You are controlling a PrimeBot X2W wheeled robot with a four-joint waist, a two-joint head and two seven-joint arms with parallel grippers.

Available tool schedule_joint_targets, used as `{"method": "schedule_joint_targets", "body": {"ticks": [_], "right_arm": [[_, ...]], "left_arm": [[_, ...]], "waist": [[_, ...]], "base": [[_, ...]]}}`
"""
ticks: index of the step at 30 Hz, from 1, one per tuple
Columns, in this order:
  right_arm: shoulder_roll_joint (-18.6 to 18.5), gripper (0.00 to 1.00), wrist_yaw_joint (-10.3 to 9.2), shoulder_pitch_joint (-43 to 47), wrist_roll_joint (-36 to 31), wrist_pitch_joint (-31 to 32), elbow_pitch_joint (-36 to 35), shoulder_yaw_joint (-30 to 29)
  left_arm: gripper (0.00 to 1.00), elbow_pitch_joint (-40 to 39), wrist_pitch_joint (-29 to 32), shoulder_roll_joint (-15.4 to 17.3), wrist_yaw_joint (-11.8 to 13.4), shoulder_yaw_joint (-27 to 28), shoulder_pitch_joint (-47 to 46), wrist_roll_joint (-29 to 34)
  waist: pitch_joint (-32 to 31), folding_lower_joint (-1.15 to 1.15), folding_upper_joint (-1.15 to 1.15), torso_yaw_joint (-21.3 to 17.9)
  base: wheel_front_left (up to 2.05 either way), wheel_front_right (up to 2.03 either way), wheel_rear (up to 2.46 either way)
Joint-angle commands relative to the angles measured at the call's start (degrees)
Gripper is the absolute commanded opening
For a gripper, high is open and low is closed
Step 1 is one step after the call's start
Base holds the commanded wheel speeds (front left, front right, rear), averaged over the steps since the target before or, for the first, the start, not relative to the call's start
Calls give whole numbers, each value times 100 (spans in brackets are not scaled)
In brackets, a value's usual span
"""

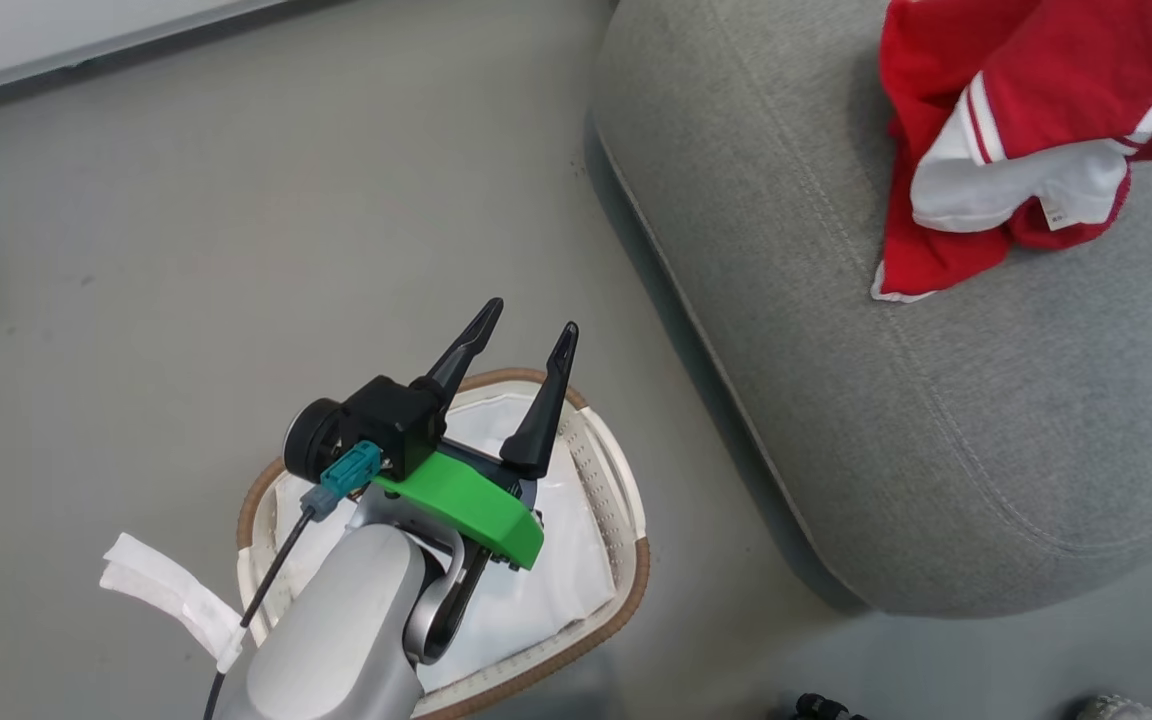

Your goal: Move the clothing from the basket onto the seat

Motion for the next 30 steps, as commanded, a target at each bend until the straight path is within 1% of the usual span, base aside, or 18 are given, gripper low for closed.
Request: {"method": "schedule_joint_targets", "body": {"ticks": [1,4,7,8,9,14,22,27,30], "right_arm": [[20,0,-8,13,-92,-12,191,-162],[121,0,-8,208,-257,-13,696,-622],[249,0,-8,318,-389,-13,967,-969],[299,63,-8,372,-424,-12,1051,-1078],[332,100,-8,405,-440,-12,1070,-1155],[591,100,-8,718,-480,-12,908,-1430],[816,100,-8,1591,-383,-12,254,-1186],[934,100,-8,2292,-253,-13,-223,-1124],[1061,100,-8,2705,-160,-12,-573,-930]], "left_arm": [[100,15,1,59,-14,2,-114,-8],[100,23,1,65,-14,-4,-181,19],[100,46,1,93,-14,35,-203,36],[100,52,1,104,-14,52,-205,38],[100,57,1,105,-14,59,-204,44],[100,126,1,107,-14,151,-97,51],[100,212,1,18,-14,170,135,-33],[100,269,1,-15,-14,291,381,-51],[100,302,1,-36,-14,459,561,-18]], "waist": [[405,0,55,424],[542,0,55,569],[615,0,55,637],[622,0,55,643],[625,0,55,645],[501,0,55,584],[15,0,55,462],[-384,0,55,530],[-603,0,55,620]], "base": [[0,0,0],[0,0,0],[0,0,0],[0,0,0],[0,0,0],[0,0,0],[0,0,0],[0,0,0],[0,0,0]]}}
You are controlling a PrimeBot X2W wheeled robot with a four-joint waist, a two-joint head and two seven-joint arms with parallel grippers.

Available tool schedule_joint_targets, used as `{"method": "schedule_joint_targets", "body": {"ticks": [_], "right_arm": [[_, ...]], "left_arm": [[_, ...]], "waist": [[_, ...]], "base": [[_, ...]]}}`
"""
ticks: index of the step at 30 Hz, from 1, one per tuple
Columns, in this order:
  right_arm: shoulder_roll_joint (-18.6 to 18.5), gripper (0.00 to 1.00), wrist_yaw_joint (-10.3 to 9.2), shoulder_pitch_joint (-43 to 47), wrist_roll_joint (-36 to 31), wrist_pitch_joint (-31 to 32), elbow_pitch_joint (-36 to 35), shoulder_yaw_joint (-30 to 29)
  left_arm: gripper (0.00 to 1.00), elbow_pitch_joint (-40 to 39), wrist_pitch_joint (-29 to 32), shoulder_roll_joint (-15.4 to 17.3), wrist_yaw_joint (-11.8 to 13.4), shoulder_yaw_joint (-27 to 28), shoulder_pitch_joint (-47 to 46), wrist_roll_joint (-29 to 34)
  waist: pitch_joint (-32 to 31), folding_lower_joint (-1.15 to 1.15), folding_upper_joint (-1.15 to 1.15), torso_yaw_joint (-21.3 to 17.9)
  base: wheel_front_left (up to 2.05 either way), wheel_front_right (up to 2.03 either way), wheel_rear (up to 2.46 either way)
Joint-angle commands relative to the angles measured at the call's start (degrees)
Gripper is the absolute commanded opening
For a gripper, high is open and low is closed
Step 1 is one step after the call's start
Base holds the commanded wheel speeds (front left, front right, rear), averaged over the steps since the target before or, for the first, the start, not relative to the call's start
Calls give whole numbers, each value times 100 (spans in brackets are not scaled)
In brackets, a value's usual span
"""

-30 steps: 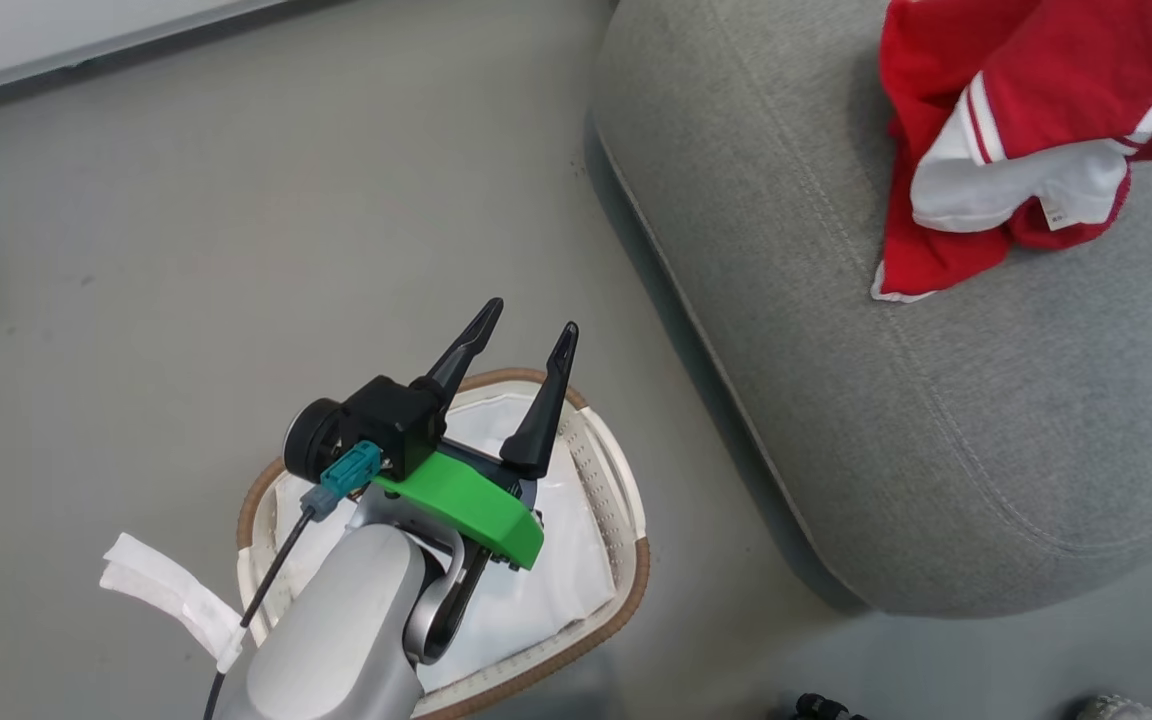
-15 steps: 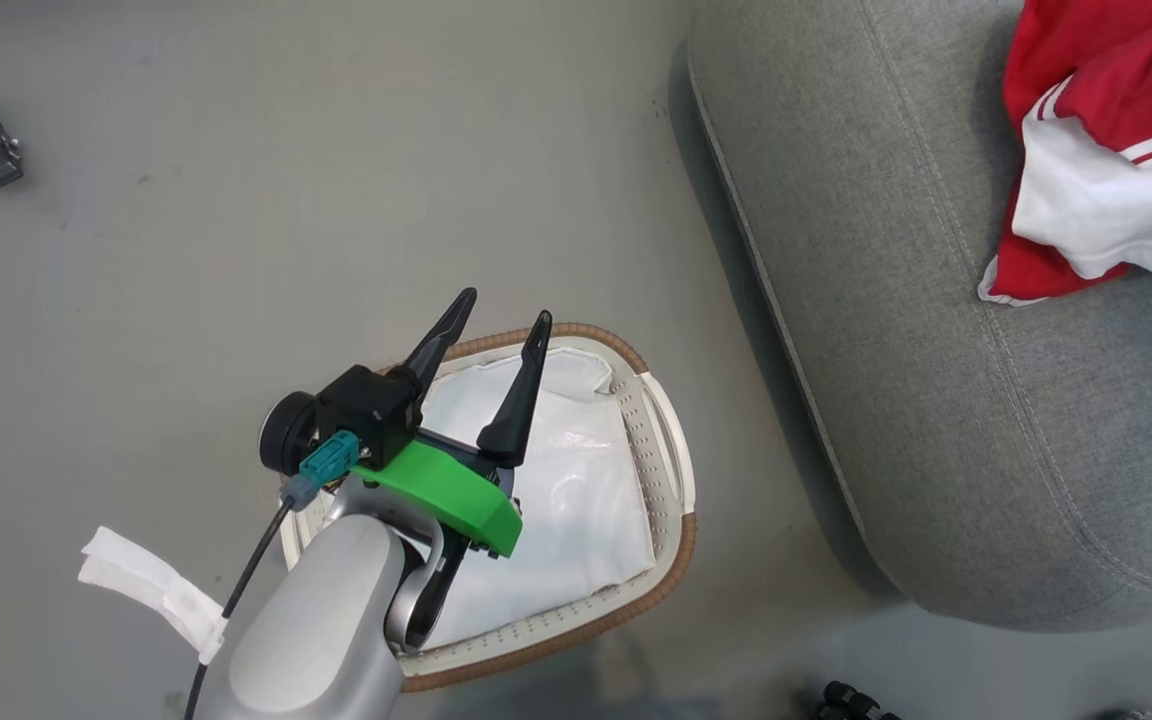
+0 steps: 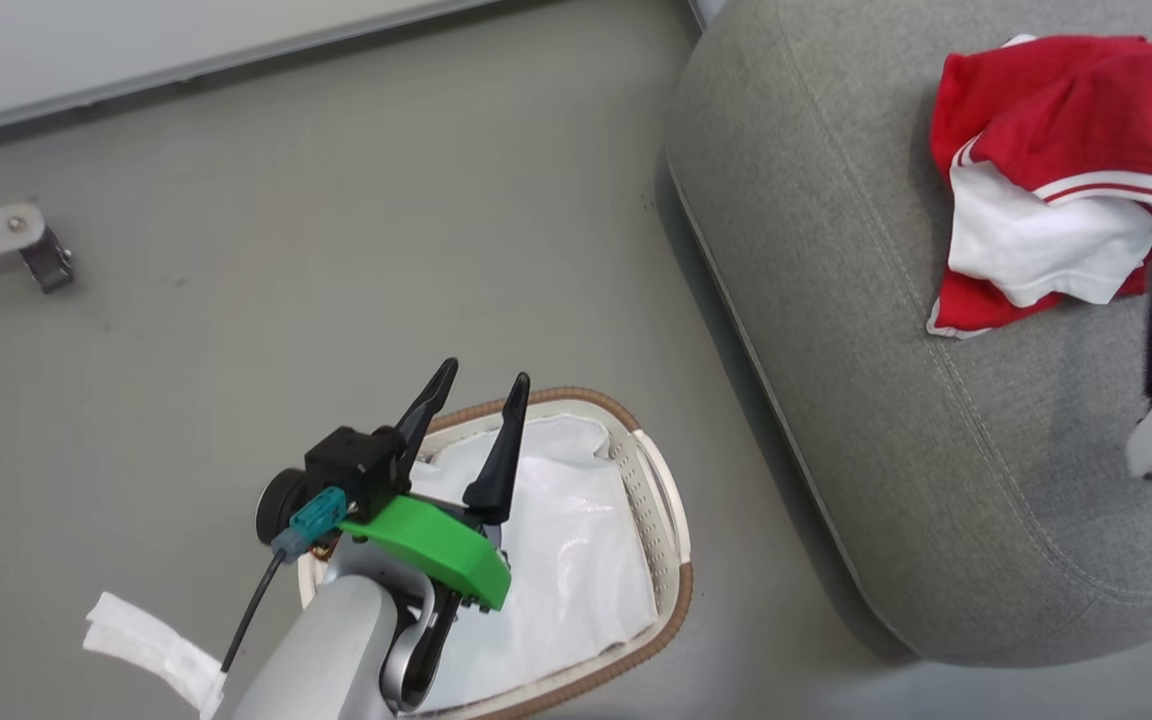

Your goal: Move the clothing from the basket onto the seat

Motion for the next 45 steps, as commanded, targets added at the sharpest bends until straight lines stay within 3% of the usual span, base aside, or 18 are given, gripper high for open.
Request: {"method": "schedule_joint_targets", "body": {"ticks": [1,5,12,17,25,34,35,39,45], "right_arm": [[43,100,-8,189,52,-12,-148,111],[154,100,-8,452,305,-12,-588,503],[731,100,-8,633,721,-12,-1219,1016],[1079,100,-8,804,744,-11,-1326,1311],[1405,100,-8,1179,563,-11,-1176,1145],[1470,100,-8,1505,473,-12,-1063,1011],[1484,0,0,1435,507,0,-1073,1020],[1537,0,0,1527,569,38,-924,1031],[1560,0,0,1552,1194,227,-987,933]], "left_arm": [[100,37,1,6,-14,69,147,36],[100,56,1,-17,-14,337,353,205],[100,-185,0,-139,43,1230,715,865],[100,-412,0,-168,265,1687,1029,1414],[100,-532,0,-186,539,2184,1432,1798],[100,-531,0,-185,329,2410,1770,1481],[0,-540,1,-191,345,2403,1695,1504],[0,-353,24,-204,338,2410,1726,1447],[0,-391,216,-203,308,2511,1686,781]], "waist": [[-348,0,55,129],[-584,0,55,317],[-897,0,55,800],[-1078,0,55,1111],[-1286,0,55,1405],[-1407,0,55,1447],[-1399,0,0,1439],[-1411,0,0,1444],[-1441,0,3,1445]], "base": [[0,0,0],[0,0,0],[0,0,0],[0,0,0],[0,0,0],[0,0,0],[0,0,0],[0,0,0],[0,0,0]]}}
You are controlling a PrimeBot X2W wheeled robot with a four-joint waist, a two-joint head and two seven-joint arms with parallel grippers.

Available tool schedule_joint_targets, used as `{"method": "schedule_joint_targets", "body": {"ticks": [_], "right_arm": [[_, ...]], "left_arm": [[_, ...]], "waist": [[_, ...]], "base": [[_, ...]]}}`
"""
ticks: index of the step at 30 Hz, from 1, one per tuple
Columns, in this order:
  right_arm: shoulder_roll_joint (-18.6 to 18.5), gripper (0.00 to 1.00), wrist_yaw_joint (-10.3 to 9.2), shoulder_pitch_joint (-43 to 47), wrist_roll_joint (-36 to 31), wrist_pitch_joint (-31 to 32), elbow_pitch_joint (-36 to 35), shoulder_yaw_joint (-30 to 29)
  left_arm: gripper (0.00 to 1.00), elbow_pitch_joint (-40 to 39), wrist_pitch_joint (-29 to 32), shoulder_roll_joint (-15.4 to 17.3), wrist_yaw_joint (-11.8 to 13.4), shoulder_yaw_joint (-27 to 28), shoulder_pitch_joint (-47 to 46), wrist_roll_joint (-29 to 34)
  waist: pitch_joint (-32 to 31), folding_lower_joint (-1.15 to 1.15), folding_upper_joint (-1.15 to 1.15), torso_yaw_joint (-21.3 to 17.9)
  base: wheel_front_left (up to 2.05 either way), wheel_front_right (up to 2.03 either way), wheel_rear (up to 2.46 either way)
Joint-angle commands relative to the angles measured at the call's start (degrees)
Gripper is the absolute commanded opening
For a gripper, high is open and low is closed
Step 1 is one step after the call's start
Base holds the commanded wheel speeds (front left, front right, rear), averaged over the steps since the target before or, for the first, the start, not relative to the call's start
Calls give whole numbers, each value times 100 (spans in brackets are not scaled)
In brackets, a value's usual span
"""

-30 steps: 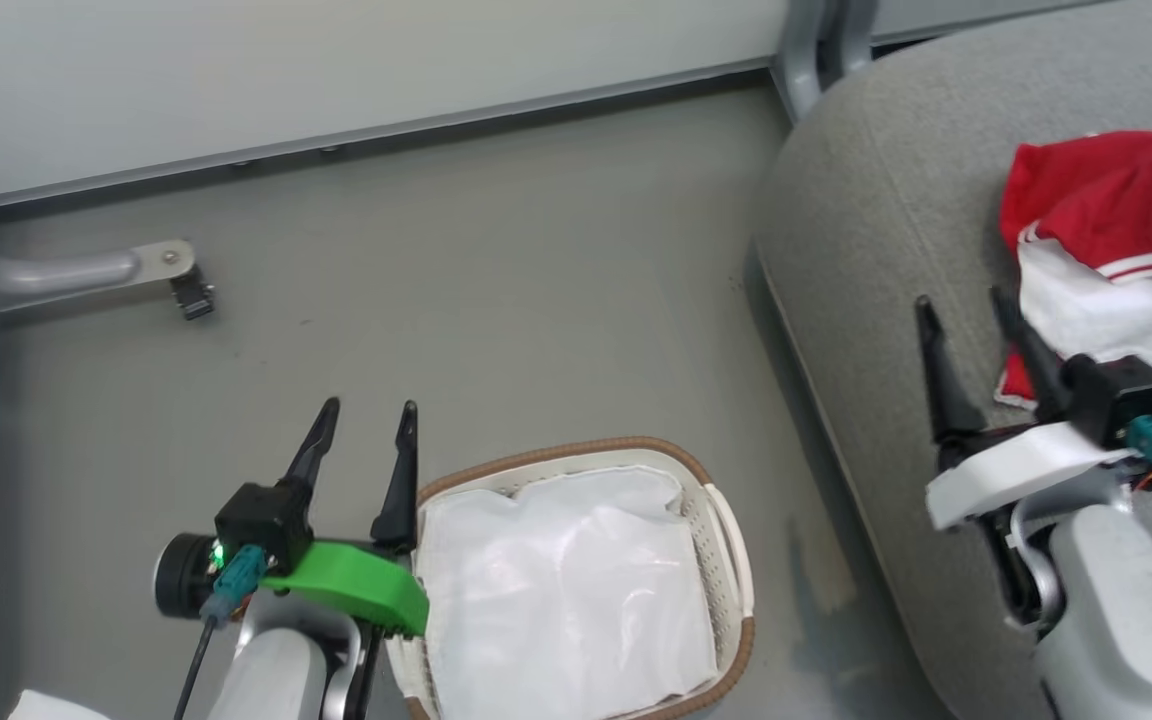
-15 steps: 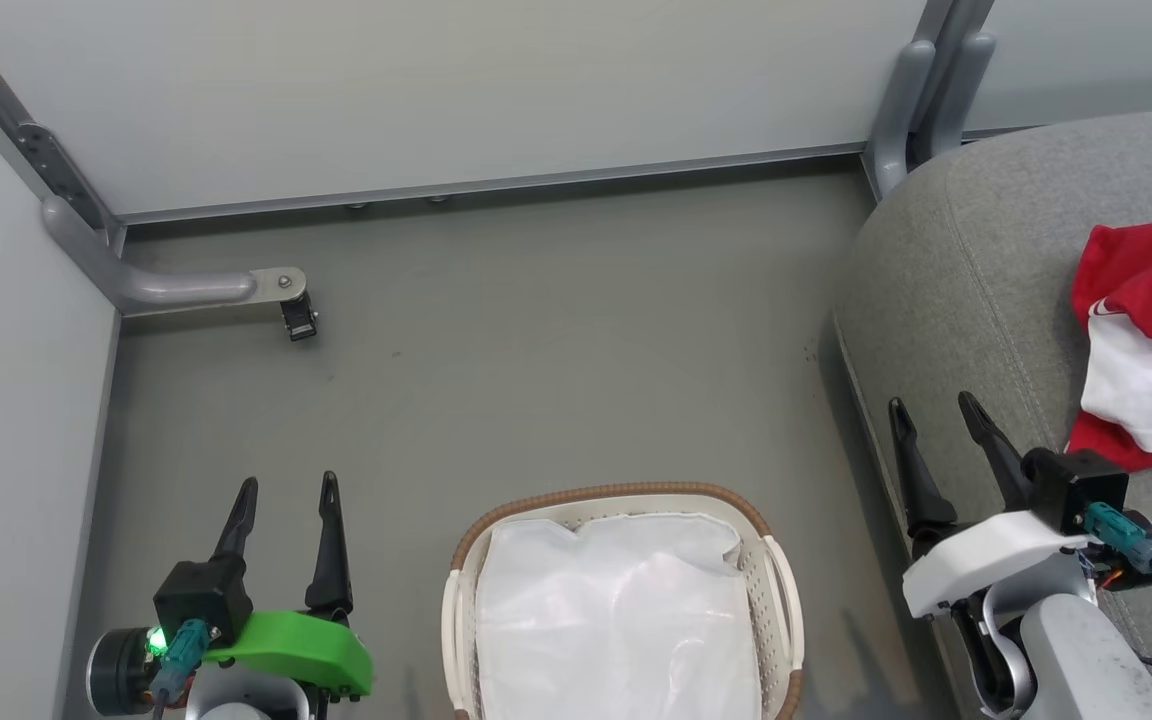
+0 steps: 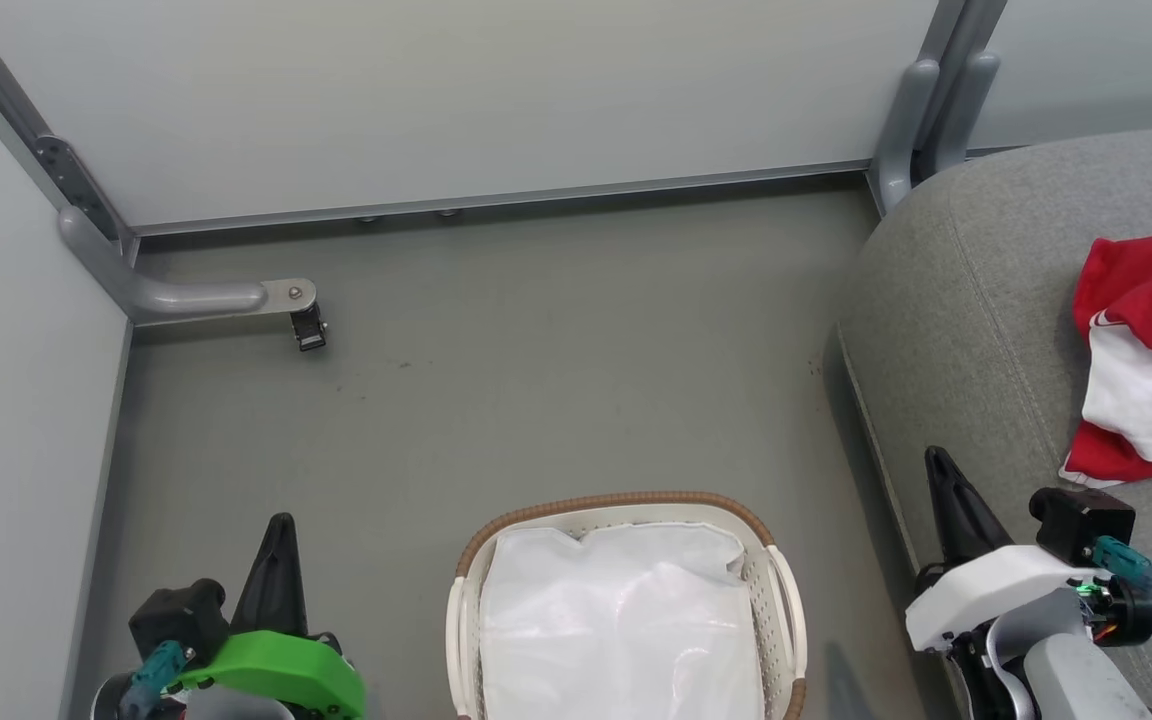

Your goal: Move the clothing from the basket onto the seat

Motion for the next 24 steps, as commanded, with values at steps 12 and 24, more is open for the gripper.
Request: {"method": "schedule_joint_targets", "body": {"ticks": [12,24], "right_arm": [[13,0,-1,17,1293,339,-258,-193],[50,0,-2,70,2277,612,-377,-321]], "left_arm": [[0,-225,334,17,-80,199,-89,-1367],[0,-316,611,20,-127,330,-134,-2410]], "waist": [[-61,0,8,2],[-120,0,13,4]], "base": [[0,0,0],[0,0,0]]}}
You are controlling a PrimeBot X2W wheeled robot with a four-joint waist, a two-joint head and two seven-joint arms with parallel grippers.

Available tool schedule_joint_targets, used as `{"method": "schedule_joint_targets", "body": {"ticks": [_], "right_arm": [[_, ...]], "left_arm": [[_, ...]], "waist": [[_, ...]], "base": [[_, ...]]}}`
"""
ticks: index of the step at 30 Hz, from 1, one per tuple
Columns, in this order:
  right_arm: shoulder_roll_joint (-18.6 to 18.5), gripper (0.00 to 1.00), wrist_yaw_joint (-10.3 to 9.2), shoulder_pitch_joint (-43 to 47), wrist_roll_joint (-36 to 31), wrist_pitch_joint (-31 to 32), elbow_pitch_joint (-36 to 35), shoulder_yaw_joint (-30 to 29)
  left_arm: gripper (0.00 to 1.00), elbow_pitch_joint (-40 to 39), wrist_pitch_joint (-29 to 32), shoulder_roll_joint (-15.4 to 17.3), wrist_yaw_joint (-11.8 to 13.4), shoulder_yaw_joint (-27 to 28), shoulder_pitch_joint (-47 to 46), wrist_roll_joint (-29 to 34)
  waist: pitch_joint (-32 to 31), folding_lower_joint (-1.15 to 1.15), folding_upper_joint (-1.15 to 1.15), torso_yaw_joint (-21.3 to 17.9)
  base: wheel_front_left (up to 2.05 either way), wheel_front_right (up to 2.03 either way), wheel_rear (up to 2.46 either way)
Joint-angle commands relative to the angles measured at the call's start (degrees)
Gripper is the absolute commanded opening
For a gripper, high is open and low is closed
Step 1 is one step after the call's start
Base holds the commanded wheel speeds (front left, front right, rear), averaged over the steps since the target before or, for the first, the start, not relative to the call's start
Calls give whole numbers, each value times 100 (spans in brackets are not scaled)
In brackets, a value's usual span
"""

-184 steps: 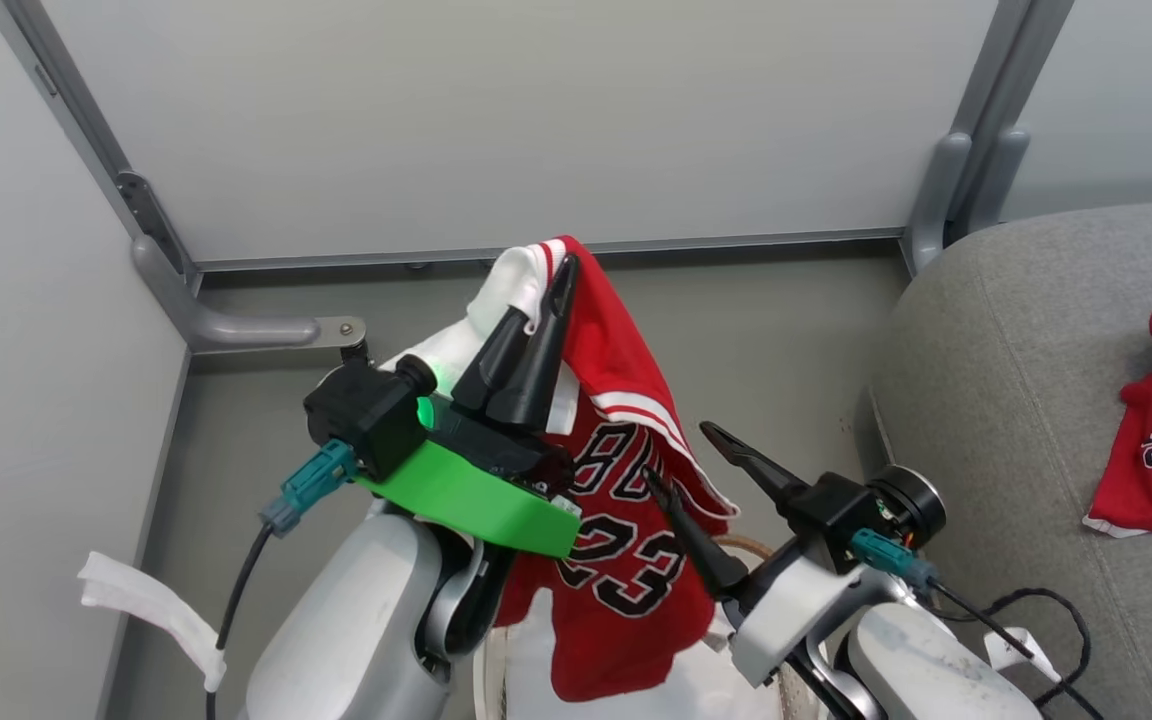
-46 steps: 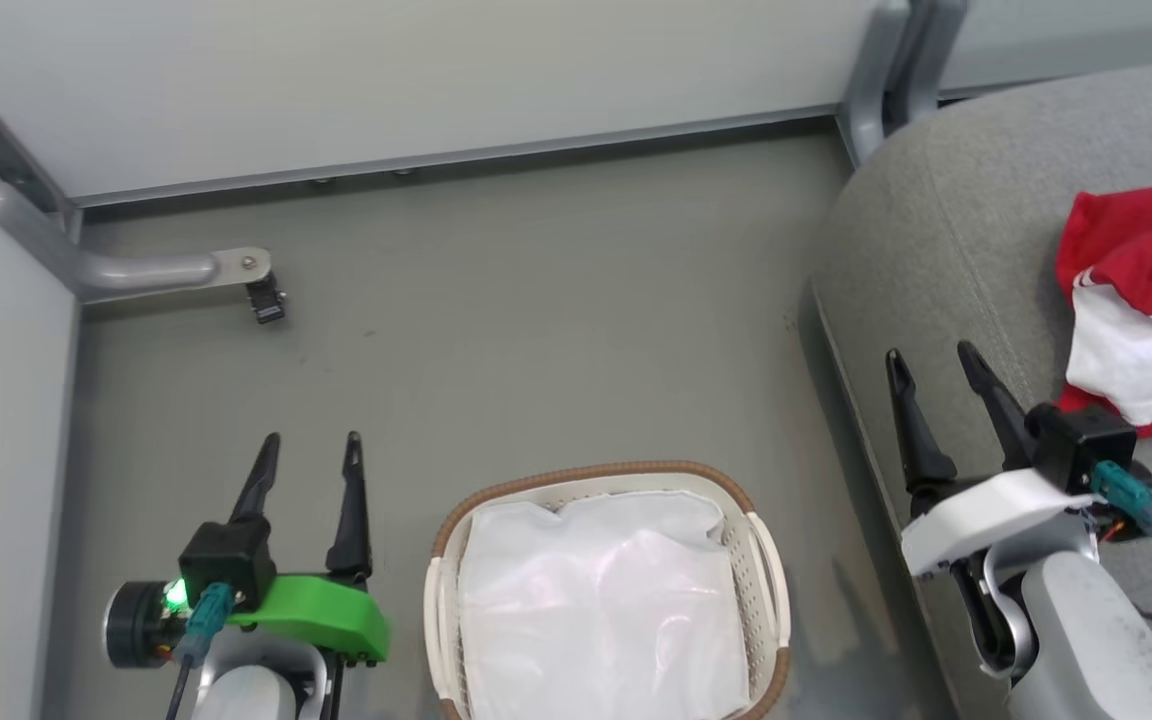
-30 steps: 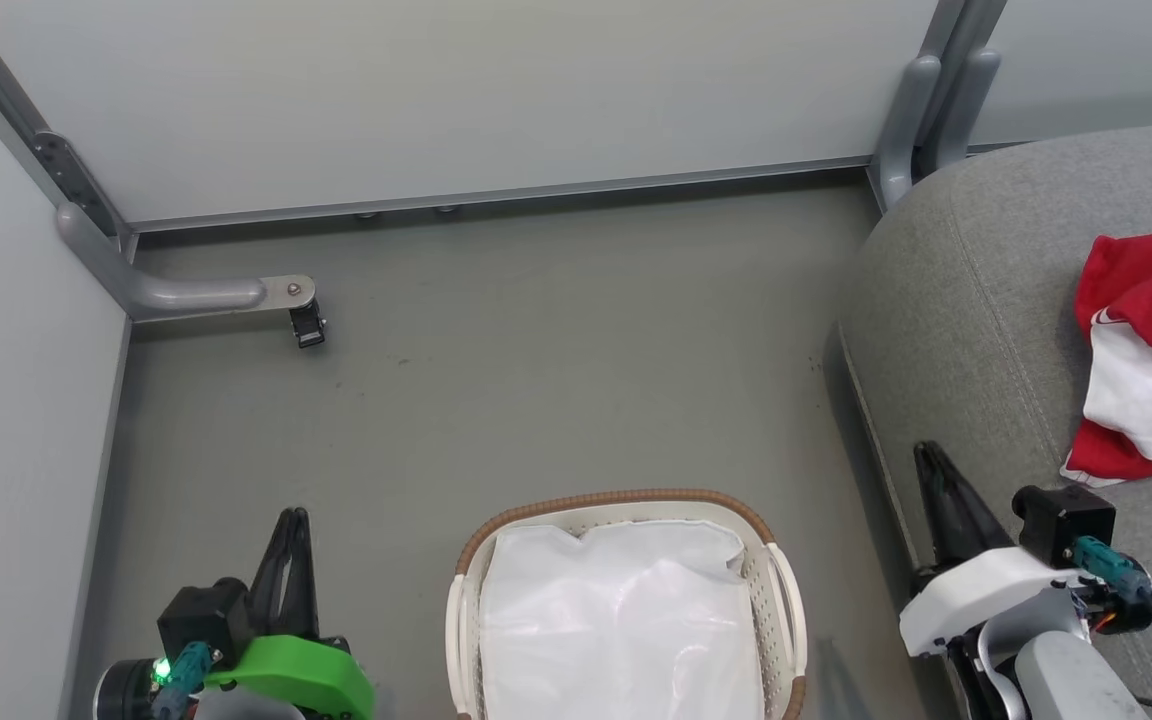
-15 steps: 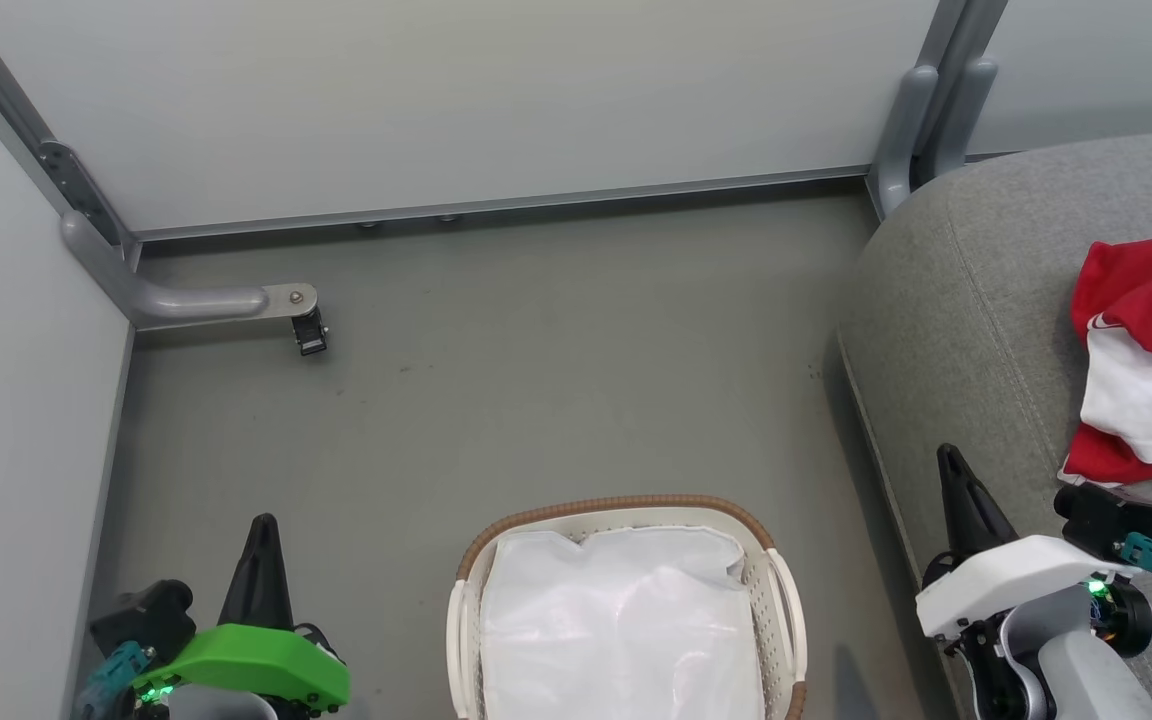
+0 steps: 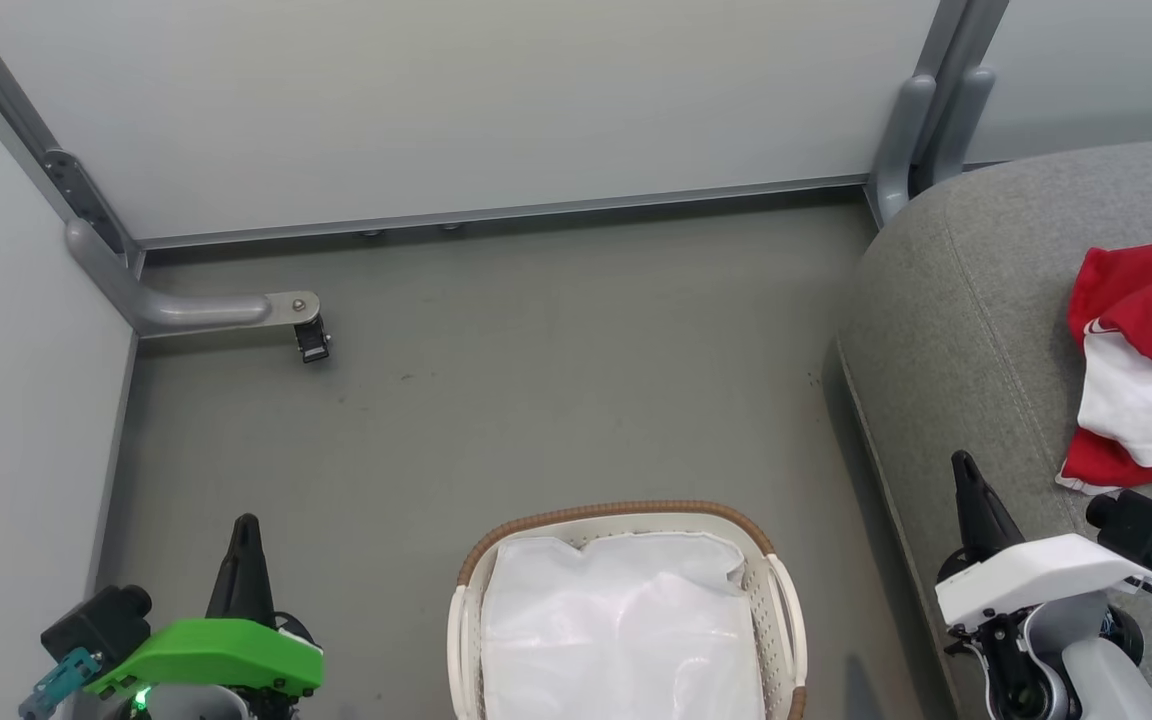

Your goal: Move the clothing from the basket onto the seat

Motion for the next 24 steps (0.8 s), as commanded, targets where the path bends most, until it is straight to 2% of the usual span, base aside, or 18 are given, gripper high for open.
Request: {"method": "schedule_joint_targets", "body": {"ticks": [1,24], "right_arm": [[-23,0,-2,-30,207,53,-114,-48],[38,0,-3,71,1764,493,-295,-261]], "left_arm": [[0,-92,55,20,-32,40,-131,-217],[0,-233,499,25,-106,258,-207,-1866]], "waist": [[-8,0,13,0],[-121,0,23,4]], "base": [[0,0,0],[0,0,0]]}}
